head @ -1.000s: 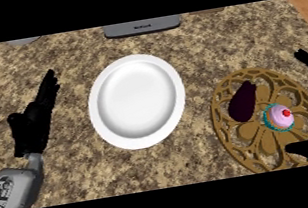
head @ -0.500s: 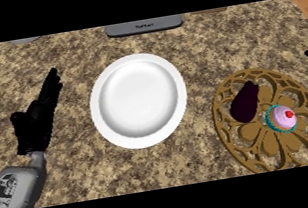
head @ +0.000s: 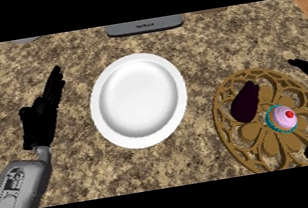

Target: Pick the cupcake from the placemat and place it in the plate

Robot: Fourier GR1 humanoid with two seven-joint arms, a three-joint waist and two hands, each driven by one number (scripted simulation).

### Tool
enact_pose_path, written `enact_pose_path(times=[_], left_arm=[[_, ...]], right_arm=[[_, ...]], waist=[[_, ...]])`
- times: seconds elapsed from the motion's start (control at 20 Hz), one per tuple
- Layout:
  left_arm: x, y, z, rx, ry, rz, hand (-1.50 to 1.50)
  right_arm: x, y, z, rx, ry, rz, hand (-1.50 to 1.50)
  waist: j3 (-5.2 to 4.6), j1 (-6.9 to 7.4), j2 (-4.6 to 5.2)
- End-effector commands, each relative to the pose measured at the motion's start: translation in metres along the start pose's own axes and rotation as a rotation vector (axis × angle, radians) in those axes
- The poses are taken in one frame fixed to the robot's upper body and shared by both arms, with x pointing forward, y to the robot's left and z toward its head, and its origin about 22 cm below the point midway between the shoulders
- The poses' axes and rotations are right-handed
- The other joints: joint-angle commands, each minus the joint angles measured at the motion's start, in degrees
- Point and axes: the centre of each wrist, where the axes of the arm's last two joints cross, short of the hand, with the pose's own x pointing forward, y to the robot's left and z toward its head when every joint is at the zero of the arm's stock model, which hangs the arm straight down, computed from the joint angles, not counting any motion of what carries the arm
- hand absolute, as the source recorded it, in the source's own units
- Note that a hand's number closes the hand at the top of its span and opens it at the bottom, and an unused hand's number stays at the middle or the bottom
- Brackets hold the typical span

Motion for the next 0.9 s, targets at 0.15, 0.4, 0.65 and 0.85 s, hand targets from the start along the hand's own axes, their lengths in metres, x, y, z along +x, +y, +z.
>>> enact_pose_path(times=[0.15, 0.4, 0.65, 0.85], left_arm=[[0.005, 0.008, -0.003, -0.001, 0.013, -0.004, 0.00], [0.011, 0.016, 0.018, -0.016, -0.003, 0.001, 0.00], [0.010, 0.013, 0.006, -0.015, 0.013, -0.011, 0.00], [0.003, 0.005, -0.006, -0.001, 0.005, -0.004, 0.00]], right_arm=[[-0.010, 0.029, -0.025, 0.075, 0.051, 0.048, -1.50], [-0.017, 0.053, -0.054, 0.109, 0.066, 0.052, -1.50], [-0.025, 0.063, -0.047, 0.113, 0.077, 0.049, -1.50], [-0.030, 0.062, -0.063, 0.151, 0.079, 0.075, -1.50]], waist=[[0.02, -0.11, -0.04], [0.04, 0.51, -0.08], [0.03, -0.03, -0.08], [0.02, -0.09, -0.02]])
